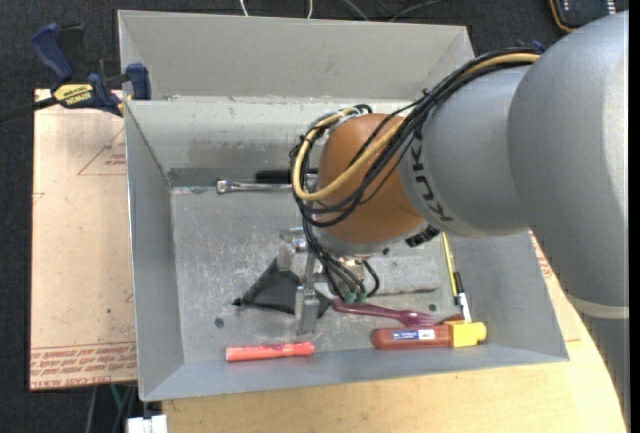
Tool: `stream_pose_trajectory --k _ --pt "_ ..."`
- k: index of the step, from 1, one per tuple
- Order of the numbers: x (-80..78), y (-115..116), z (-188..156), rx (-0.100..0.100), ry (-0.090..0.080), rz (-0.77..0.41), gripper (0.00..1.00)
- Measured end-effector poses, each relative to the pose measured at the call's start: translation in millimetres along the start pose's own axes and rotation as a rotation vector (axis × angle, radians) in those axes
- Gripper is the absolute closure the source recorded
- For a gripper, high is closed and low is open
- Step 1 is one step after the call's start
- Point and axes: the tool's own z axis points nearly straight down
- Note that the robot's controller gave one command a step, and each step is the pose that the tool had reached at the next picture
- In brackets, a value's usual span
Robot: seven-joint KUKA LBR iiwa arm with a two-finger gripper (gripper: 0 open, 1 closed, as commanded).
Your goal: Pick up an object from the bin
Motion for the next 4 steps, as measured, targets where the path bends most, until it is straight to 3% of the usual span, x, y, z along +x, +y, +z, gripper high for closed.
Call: stream_pose_trajectory --k 1,2,4 --pt "-8.7 11.4 29.3 -0.003 -0.016 0.007 0.00" --pt "-13.2 -4.1 28.4 -0.004 -0.007 0.263 1.00" --pt "-11.3 -4.6 7.3 -0.003 -0.001 0.263 1.00"
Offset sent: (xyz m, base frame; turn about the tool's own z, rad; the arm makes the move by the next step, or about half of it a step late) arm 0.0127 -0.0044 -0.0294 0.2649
